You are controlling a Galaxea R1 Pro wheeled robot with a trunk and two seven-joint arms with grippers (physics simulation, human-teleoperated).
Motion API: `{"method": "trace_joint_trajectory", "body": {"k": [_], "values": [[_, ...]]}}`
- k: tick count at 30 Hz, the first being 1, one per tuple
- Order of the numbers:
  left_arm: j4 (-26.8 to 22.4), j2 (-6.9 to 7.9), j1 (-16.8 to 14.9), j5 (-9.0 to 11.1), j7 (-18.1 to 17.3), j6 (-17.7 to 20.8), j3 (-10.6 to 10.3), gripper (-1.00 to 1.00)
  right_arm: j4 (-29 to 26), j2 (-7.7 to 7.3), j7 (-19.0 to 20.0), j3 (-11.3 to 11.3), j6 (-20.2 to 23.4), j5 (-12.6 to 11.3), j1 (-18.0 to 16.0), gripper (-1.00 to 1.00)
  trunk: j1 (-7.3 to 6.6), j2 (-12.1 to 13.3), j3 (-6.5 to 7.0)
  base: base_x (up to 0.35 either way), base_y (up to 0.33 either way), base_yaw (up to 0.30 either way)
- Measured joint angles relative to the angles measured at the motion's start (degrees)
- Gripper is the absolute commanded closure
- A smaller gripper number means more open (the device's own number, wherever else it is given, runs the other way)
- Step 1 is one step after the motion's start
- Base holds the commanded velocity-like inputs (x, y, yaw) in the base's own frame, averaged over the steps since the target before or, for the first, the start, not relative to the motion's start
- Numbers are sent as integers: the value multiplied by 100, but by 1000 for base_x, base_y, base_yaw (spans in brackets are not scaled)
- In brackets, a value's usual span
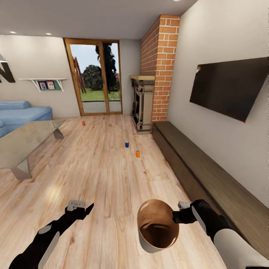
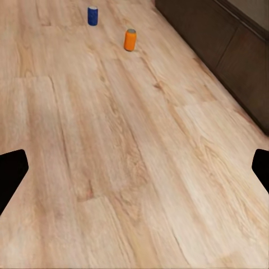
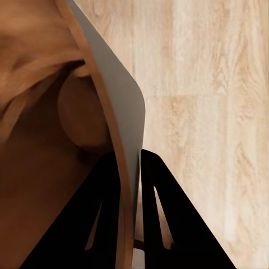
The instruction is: Put the three can of soda from the living room inside the tash can in the kitchen.
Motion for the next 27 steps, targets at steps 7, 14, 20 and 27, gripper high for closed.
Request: {"method": "trace_joint_trajectory", "body": {"k": [7,14,20,27], "values": [[-3,0,0,0,0,0,0,-100,1,16,0,-1,0,-1,0,100,0,0,-23,250,199,-224],[-5,0,0,0,0,1,0,-100,0,33,-11,7,-22,31,0,100,0,0,-43,252,197,-184],[-5,0,0,0,-5,2,0,-100,0,41,-12,8,-25,5,0,100,0,0,-47,253,197,-34],[-5,1,0,0,-8,4,0,-100,0,45,-17,14,-33,10,0,100,0,0,-48,253,197,-6]]}}
